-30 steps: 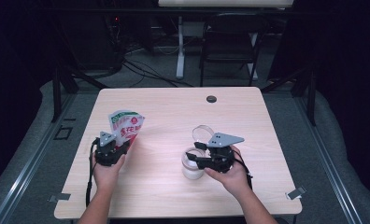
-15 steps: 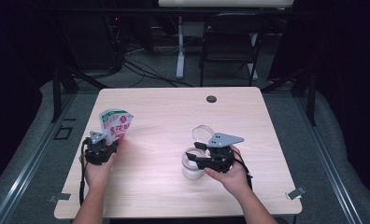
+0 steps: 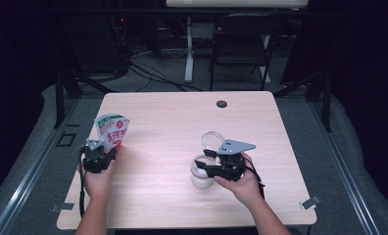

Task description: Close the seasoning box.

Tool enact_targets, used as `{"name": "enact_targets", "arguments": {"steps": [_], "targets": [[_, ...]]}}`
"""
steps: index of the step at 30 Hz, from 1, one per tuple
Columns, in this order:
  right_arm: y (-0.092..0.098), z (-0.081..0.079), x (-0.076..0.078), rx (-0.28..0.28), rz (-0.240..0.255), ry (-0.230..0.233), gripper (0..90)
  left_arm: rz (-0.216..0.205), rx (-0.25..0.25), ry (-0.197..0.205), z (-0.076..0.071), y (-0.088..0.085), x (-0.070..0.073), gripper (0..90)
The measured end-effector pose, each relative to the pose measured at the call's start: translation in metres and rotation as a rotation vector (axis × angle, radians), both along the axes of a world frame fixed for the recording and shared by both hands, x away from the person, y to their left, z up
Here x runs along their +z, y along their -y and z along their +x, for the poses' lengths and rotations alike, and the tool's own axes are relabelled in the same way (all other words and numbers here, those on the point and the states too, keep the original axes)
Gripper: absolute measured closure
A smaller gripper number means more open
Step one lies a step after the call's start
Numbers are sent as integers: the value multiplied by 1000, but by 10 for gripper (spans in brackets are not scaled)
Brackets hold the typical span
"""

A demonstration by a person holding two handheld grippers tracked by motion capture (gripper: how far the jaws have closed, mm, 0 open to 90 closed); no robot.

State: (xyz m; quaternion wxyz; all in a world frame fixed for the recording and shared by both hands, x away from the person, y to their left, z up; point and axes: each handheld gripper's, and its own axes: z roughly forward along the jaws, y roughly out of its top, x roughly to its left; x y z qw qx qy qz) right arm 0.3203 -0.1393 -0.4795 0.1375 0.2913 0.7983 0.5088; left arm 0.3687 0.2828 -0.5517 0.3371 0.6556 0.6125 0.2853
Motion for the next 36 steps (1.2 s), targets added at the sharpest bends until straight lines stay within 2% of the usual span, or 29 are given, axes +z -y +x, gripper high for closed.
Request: {"name": "enact_targets", "arguments": {"steps": [4, 8, 14, 22, 27, 31, 36], "targets": [[0, 0, 0, -1, -4, -1, 487, -8, 33, -4, 0, -5, -1, 708], [0, 1, -1, -4, -8, -6, 487, -16, 35, -17, 1, -7, -3, 695], [1, 1, -1, -6, 0, -8, 484, -9, 36, -17, 0, -5, -3, 599], [1, 1, -1, -7, 2, -8, 476, 2, 46, 54, -5, -2, 4, 413], [1, 1, -1, -8, 3, -5, 475, 11, 40, 84, -9, 1, 9, 403], [1, 1, -1, -11, 6, -6, 471, 31, 21, 98, -12, 5, 15, 403], [2, 2, -1, -11, 2, -17, 465, 35, -10, 114, -16, 11, 23, 405]]}}
